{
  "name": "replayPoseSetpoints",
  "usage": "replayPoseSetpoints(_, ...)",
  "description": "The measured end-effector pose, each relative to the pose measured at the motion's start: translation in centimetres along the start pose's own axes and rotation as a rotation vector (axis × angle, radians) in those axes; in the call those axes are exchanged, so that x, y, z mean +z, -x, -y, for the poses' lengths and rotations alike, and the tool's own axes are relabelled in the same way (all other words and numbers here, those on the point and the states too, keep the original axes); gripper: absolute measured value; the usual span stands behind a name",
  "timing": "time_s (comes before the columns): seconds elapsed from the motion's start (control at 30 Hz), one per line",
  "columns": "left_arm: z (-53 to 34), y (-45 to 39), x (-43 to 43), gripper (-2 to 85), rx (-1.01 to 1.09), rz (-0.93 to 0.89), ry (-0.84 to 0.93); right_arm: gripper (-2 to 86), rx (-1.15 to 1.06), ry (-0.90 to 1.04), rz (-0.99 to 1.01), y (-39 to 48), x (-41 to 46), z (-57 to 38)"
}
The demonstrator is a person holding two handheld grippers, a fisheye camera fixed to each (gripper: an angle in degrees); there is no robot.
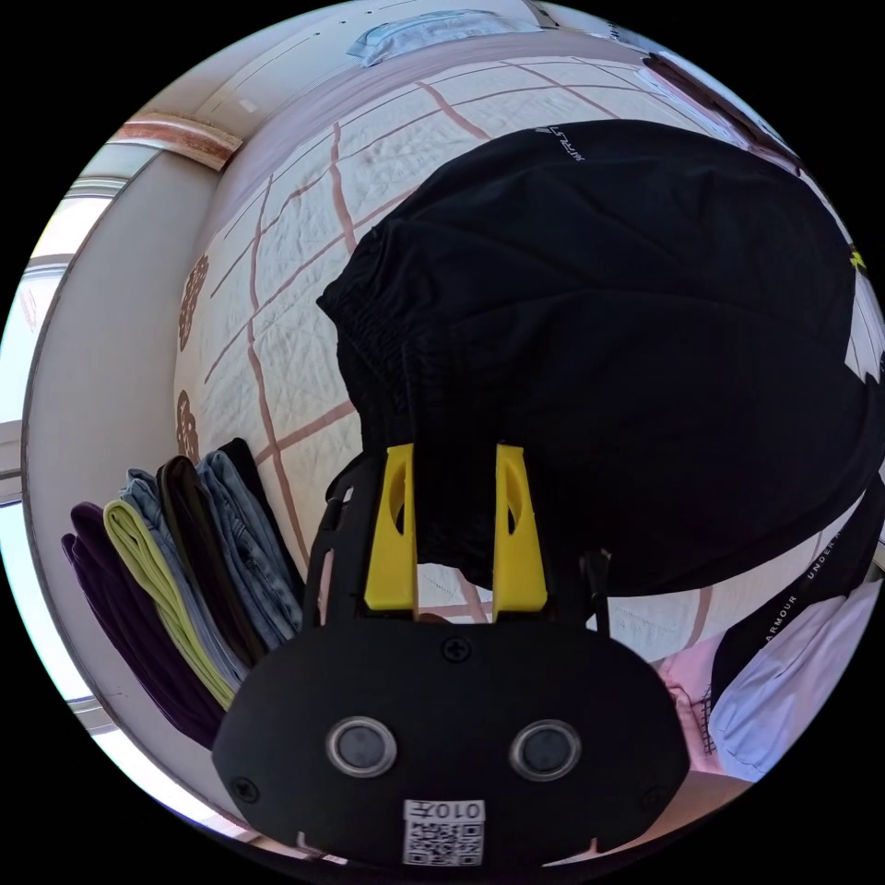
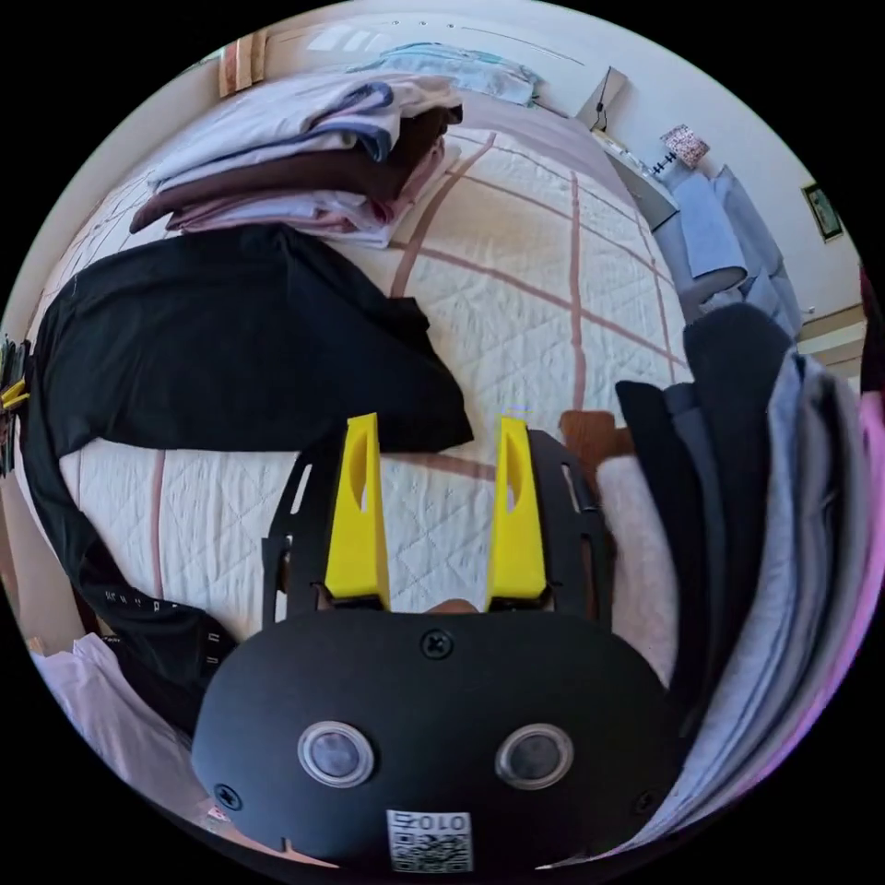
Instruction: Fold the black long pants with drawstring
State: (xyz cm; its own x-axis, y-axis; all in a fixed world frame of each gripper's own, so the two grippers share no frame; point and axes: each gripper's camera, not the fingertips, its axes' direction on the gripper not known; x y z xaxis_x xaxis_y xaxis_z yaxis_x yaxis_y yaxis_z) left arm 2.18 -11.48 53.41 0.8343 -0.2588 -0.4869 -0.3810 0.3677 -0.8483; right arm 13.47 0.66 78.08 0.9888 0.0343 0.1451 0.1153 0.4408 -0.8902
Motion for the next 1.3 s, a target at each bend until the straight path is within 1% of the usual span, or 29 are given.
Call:
replayPoseSetpoints(0.07,-0.2,-0.2,0.4,12.5,0.006,0.004,0.014,8.6,-0.021,-0.043,0.059,0.2,0.6,-0.5)
replayPoseSetpoints(0.13,-0.6,-0.4,0.8,12.5,0.005,0.004,0.019,5.2,-0.005,-0.096,-0.007,0.2,-0.6,-1.0)
replayPoseSetpoints(0.2,-1.5,-0.5,1.4,12.5,-0.008,-0.006,0.01,5.9,0.061,-0.119,-0.027,-0.4,-1.9,-1.1)
replayPoseSetpoints(0.27,-2.3,-0.6,1.7,12.5,-0.019,-0.007,-0.005,8.7,0.102,-0.045,-0.081,-0.8,-1.7,-1.1)
replayPoseSetpoints(0.3,-2.9,-0.9,1.8,12.6,-0.024,0.003,-0.016,10.1,0.099,0.045,-0.129,-0.7,-1.2,-1.3)
replayPoseSetpoints(0.33,-3.2,-1.0,1.8,12.6,-0.026,0.012,-0.023,10.5,0.077,0.077,-0.167,-0.2,-1.5,-2.4)
replayPoseSetpoints(0.37,-4.1,-1.4,1.5,12.7,-0.031,0.042,-0.041,10.3,0.074,0.066,-0.183,0.1,-2.2,-3.2)
replayPoseSetpoints(0.43,-5.8,-2.2,0.4,12.8,-0.059,0.119,-0.077,9.1,0.079,-0.066,-0.225,2.0,-5.9,-8.0)
replayPoseSetpoints(0.47,-7.4,-2.9,-0.5,12.7,-0.081,0.19,-0.112,9.0,0.068,-0.102,-0.226,2.7,-6.7,-9.5)
replayPoseSetpoints(0.5,-9.1,-3.8,-1.1,12.8,-0.084,0.235,-0.143,9.0,0.052,-0.148,-0.202,4.1,-8.0,-12.4)
replayPoseSetpoints(0.53,-10.0,-4.3,-1.3,12.8,-0.074,0.237,-0.158,9.3,0.027,-0.175,-0.137,5.7,-8.8,-15.2)
replayPoseSetpoints(0.57,-11.6,-5.1,-1.5,12.9,-0.069,0.218,-0.182,9.5,0.016,-0.187,-0.094,6.6,-9.1,-16.5)
replayPoseSetpoints(0.63,-14.1,-5.7,-1.3,13.1,-0.108,0.147,-0.204,12.3,0.0,-0.201,0.059,9.8,-9.0,-21.3)
replayPoseSetpoints(0.7,-17.5,-6.1,-0.8,13.4,-0.176,-0.009,-0.246,13.9,0.005,-0.169,0.111,12.1,-8.0,-23.7)
replayPoseSetpoints(0.77,-19.8,-6.9,-0.7,13.6,-0.207,-0.132,-0.324,14.6,0.012,-0.145,0.104,14.0,-6.8,-25.0)
replayPoseSetpoints(0.8,-20.8,-7.8,-0.7,13.6,-0.209,-0.161,-0.363,14.7,0.027,-0.137,0.103,14.7,-6.2,-25.4)
replayPoseSetpoints(0.83,-21.2,-8.4,-0.8,13.7,-0.195,-0.154,-0.374,14.4,0.036,-0.138,0.123,15.1,-5.8,-25.4)
replayPoseSetpoints(0.9,-21.6,-11.4,-0.9,14.0,-0.107,-0.055,-0.358,13.4,0.05,-0.145,0.138,15.2,-5.1,-24.8)
replayPoseSetpoints(0.93,-21.5,-12.1,-0.9,14.2,-0.082,-0.038,-0.352,11.7,0.05,-0.133,0.158,15.1,-4.3,-24.2)
replayPoseSetpoints(0.97,-21.5,-13.2,-1.0,14.5,-0.035,-0.035,-0.351,10.4,0.039,-0.121,0.168,15.1,-3.9,-23.9)
replayPoseSetpoints(1.03,-21.6,-14.2,-1.5,15.1,0.022,-0.084,-0.385,5.6,0.012,-0.032,0.177,14.8,-2.7,-22.6)
replayPoseSetpoints(1.07,-21.9,-14.8,-1.8,15.5,0.077,-0.109,-0.403,5.2,0.021,-0.025,0.157,14.7,-2.9,-22.4)
replayPoseSetpoints(1.13,-22.3,-15.8,-1.9,16.1,0.159,-0.05,-0.393,3.9,0.023,-0.109,0.088,14.3,-6.4,-22.8)
replayPoseSetpoints(1.2,-23.3,-17.0,-1.9,16.7,0.283,0.061,-0.391,3.6,0.013,-0.184,0.071,13.9,-9.9,-23.4)
replayPoseSetpoints(1.3,-24.2,-16.2,-1.8,16.7,0.314,0.055,-0.422,3.3,0.03,-0.312,0.006,13.5,-15.5,-25.0)
